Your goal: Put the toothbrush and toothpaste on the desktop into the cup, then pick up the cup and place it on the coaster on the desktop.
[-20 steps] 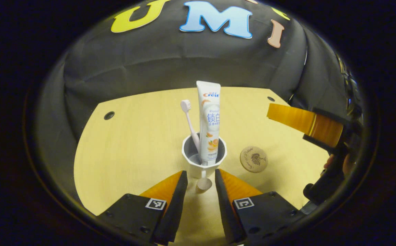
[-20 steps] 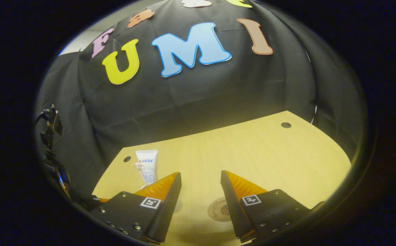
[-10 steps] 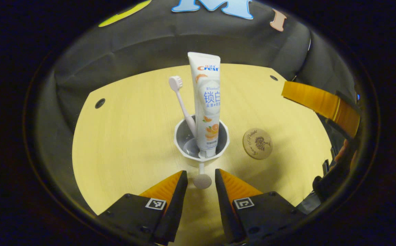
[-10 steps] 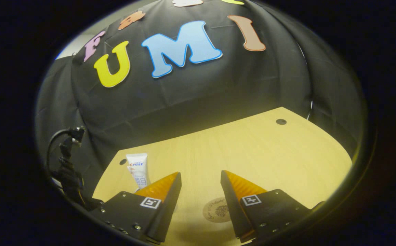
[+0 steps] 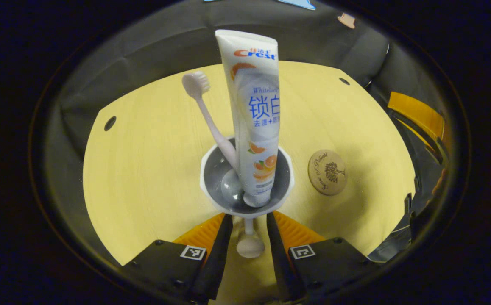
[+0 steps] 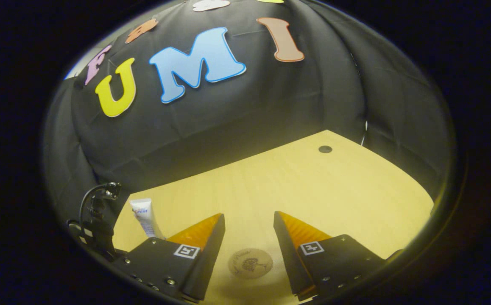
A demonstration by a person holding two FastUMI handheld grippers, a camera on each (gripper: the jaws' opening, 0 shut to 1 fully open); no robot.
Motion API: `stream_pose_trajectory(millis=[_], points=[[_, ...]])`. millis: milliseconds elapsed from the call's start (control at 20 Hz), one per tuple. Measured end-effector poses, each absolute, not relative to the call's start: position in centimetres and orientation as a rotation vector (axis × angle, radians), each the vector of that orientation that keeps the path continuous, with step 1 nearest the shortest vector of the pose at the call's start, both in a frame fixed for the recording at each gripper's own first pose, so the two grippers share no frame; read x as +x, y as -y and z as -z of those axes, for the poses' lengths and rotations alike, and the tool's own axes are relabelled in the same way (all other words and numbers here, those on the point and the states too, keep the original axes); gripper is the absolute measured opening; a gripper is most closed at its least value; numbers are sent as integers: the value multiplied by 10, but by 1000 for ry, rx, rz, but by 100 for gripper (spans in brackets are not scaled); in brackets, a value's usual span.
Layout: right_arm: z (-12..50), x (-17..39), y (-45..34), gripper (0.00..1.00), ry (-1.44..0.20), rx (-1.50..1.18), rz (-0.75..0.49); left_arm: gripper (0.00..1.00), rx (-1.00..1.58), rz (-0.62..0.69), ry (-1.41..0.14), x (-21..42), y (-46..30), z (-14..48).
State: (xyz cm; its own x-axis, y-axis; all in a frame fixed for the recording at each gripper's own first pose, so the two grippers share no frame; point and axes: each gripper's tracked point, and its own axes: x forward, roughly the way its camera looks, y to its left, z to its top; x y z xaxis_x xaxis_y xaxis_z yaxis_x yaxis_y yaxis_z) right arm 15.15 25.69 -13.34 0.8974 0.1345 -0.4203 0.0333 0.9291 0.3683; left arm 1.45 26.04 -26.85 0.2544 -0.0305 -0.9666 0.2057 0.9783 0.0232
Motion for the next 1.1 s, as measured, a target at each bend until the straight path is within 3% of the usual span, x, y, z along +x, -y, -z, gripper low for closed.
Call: stream_pose_trajectory(millis=[50, 300, 450, 500, 600, 650, 850, 900, 1050, 1100], points=[[137, 151, -253, 71, -465, 382, -44, 62, 151, 161, -1311, 15, -261, 273], [144, 149, -253, 71, -485, 376, -35, 36, 134, 158, -1314, 14, -262, 269], [144, 148, -261, 71, -489, 366, -46, 39, 119, 164, -1306, 16, -258, 265], [144, 147, -263, 71, -492, 364, -50, 27, 112, 168, -1305, 15, -257, 262], [143, 146, -264, 71, -489, 359, -52, 39, 101, 167, -1308, 14, -257, 261], [143, 145, -264, 71, -489, 358, -51, 33, 97, 166, -1310, 13, -255, 261], [142, 141, -261, 71, -485, 360, -42, 33, 127, 184, -1281, 11, -249, 253], [142, 139, -259, 71, -484, 363, -39, 39, 144, 194, -1272, 10, -246, 250], [140, 135, -252, 71, -479, 368, -27, 39, 183, 244, -1247, 20, -231, 245], [140, 133, -249, 71, -478, 367, -22, 33, 193, 264, -1241, 23, -225, 246]])
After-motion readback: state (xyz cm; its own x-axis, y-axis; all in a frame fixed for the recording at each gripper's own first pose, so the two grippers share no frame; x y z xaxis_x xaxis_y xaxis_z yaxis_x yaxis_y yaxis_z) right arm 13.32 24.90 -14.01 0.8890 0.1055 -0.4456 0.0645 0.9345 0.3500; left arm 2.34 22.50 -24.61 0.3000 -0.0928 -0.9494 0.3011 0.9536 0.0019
